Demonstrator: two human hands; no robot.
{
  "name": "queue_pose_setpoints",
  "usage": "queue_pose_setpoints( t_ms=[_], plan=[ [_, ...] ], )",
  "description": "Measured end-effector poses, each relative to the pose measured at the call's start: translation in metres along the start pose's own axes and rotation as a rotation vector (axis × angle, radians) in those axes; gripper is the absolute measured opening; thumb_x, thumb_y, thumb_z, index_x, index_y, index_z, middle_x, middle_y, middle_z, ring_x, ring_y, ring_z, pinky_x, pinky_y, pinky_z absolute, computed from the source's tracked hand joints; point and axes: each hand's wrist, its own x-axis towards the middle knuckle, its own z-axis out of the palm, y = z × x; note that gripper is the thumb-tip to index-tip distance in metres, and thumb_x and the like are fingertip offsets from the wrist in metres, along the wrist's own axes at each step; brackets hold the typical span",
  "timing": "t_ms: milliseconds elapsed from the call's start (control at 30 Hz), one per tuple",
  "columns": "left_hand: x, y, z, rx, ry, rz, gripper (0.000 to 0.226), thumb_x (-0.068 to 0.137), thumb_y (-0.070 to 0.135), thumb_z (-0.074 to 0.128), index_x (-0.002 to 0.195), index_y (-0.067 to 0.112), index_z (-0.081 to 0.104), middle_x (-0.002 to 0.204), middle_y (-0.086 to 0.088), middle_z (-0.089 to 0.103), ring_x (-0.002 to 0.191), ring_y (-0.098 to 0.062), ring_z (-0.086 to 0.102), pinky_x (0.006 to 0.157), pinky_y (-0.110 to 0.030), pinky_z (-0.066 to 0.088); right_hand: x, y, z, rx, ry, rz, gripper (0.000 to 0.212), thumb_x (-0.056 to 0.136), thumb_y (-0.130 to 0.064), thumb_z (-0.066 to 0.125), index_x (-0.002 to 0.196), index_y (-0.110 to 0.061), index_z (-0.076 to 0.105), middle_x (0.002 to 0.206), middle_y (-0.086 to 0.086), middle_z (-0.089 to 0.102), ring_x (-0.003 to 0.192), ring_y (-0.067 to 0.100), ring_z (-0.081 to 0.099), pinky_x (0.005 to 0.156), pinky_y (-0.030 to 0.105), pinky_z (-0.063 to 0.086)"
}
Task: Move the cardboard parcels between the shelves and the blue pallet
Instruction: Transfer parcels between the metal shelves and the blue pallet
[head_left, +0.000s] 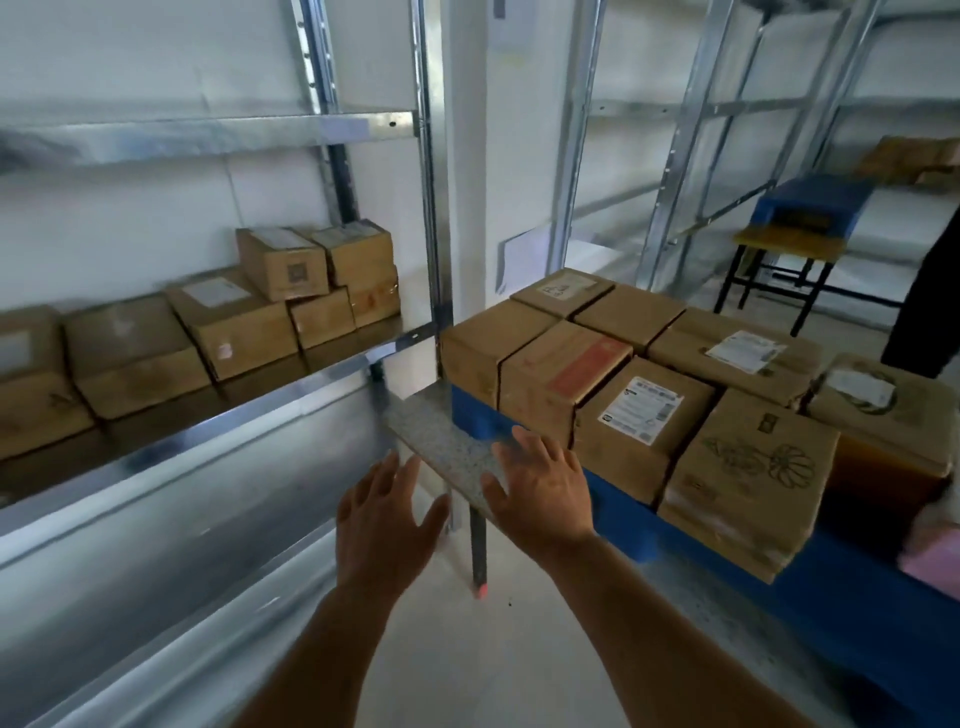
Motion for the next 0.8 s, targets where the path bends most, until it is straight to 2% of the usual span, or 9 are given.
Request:
queue_pose_setpoints(
  t_ms=[333, 567, 800],
  plan=[
    [0.085, -0.099, -0.030, -0.038, 0.072, -0.126, 0.068, 0.090, 0.060, 0.036, 0.148, 0.027, 0.021, 0.157, 0.001, 0.016, 0.144, -0.019, 0.014, 0.116, -0.039, 0.014, 0.121, -0.092, 0.033, 0.047, -0.037, -0.166, 0.050, 0.096, -0.053, 0.032, 0.136, -0.026, 0.041, 0.144, 0.002, 0.039, 0.133, 0.020, 0.032, 0.109, 0.039, 0.026],
    [0.144, -0.171, -0.051, -0.064, 0.157, -0.169, 0.069, 0.090, 0.060, 0.039, 0.146, 0.023, 0.026, 0.154, -0.001, 0.027, 0.142, -0.020, 0.021, 0.114, -0.042, 0.018, 0.191, -0.149, 0.053, 0.034, 0.036, -0.245, 0.049, 0.096, -0.049, 0.037, 0.134, -0.020, 0.047, 0.137, 0.005, 0.049, 0.126, 0.023, 0.044, 0.105, 0.037, 0.032],
    [0.197, -0.216, -0.069, -0.038, 0.233, -0.206, 0.066, 0.091, 0.055, 0.041, 0.145, 0.018, 0.030, 0.146, -0.006, 0.041, 0.136, -0.024, 0.033, 0.112, -0.042, 0.027, 0.258, -0.180, 0.074, 0.057, 0.069, -0.252, 0.036, 0.096, -0.048, 0.038, 0.115, -0.023, 0.055, 0.116, 0.000, 0.060, 0.109, 0.016, 0.054, 0.092, 0.033, 0.041]
  ],
)
